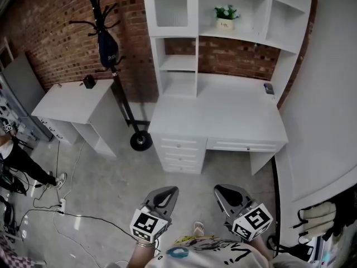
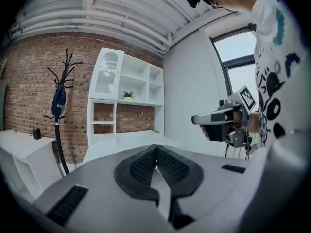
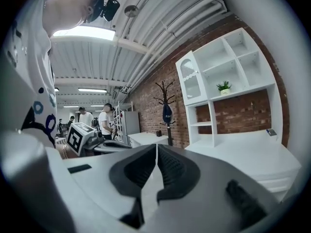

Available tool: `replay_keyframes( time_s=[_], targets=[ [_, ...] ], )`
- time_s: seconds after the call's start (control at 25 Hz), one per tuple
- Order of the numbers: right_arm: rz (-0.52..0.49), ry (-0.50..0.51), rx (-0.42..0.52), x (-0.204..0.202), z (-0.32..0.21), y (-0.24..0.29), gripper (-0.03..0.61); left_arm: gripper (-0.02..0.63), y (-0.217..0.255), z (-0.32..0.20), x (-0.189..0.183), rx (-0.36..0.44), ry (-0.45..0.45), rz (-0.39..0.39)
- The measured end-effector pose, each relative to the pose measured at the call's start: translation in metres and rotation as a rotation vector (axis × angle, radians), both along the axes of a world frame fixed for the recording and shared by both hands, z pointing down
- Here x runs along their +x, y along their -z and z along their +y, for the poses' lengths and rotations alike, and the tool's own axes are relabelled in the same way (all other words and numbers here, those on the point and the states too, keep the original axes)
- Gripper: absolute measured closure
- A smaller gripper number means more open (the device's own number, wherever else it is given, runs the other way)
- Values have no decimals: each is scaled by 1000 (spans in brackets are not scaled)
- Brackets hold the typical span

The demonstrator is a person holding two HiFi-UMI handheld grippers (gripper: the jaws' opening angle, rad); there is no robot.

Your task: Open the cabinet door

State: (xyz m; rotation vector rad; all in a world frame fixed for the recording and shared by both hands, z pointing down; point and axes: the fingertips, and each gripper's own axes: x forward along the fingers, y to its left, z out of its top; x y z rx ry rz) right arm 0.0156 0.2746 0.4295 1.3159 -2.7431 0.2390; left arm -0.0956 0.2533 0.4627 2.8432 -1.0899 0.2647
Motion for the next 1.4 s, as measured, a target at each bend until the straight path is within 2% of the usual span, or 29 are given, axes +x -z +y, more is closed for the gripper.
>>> replay_keyframes(
  time_s=[0.32, 0.6, 0.76, 1.04, 1.4],
  targets=[
    [-2, 15, 6, 52, -68, -2, 549, 599, 13, -65, 36, 31, 55, 0],
    [-27, 58, -22, 62, -99, -10, 549, 598, 9, -88, 45, 9, 96, -15],
    [-38, 45, -56, 69, -110, -20, 549, 599, 5, -99, 57, -7, 81, -12],
    [-58, 8, -54, 81, -149, -22, 549, 599, 7, -145, 75, 6, 37, -13],
    [-69, -47, -26, 73, -221, -5, 549, 598, 19, -222, 67, 23, -18, -13]
  ],
)
